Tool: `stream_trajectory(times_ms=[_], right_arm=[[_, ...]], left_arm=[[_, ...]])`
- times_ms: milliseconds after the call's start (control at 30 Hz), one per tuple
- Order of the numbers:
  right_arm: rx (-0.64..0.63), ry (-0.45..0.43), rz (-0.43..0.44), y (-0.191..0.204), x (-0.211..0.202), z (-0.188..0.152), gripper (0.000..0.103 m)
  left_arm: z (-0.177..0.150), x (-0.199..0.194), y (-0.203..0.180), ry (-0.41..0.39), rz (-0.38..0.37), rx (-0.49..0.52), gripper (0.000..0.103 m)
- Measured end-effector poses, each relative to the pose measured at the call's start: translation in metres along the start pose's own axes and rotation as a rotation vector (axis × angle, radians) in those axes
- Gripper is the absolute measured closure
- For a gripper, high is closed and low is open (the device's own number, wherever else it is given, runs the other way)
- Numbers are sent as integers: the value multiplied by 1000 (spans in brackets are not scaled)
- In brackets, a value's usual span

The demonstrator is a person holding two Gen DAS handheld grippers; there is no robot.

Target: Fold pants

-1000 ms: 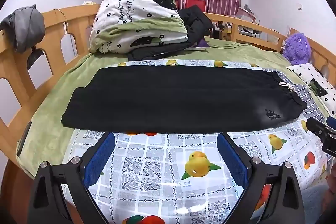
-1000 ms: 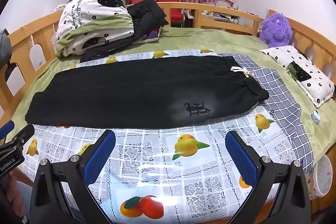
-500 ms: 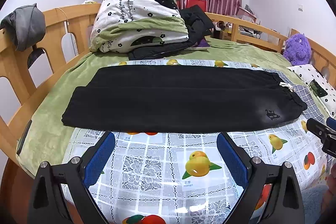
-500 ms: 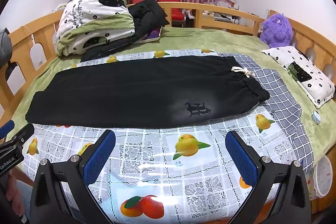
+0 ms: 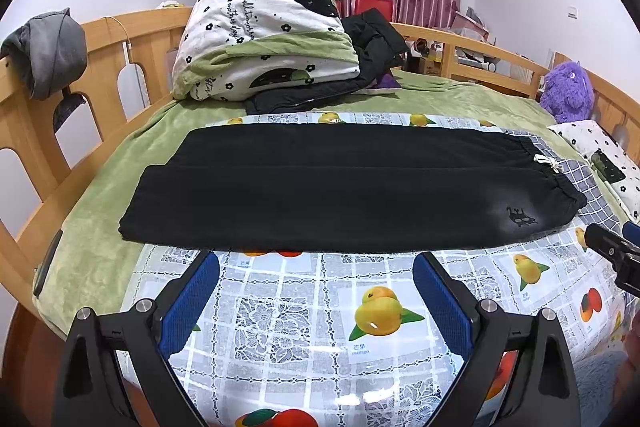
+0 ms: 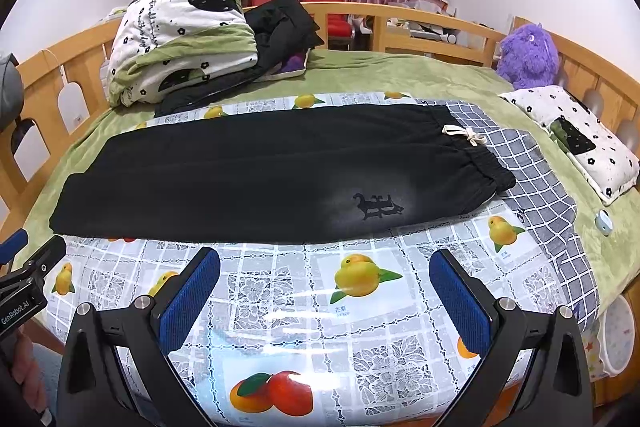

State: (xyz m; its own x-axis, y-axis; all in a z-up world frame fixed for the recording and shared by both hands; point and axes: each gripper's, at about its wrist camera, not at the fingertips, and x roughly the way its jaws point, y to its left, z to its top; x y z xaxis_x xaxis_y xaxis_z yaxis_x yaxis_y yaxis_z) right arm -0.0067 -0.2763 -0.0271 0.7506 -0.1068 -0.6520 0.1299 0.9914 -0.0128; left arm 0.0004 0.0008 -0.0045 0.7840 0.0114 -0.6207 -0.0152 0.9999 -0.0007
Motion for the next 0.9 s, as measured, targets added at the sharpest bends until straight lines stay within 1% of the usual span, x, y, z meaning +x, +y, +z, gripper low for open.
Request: stream_trajectory(times_ms=[900], right_arm=[[10, 4, 9, -2, 0, -2, 1]], left_arm=[[0, 0, 0, 1, 2, 4, 5]])
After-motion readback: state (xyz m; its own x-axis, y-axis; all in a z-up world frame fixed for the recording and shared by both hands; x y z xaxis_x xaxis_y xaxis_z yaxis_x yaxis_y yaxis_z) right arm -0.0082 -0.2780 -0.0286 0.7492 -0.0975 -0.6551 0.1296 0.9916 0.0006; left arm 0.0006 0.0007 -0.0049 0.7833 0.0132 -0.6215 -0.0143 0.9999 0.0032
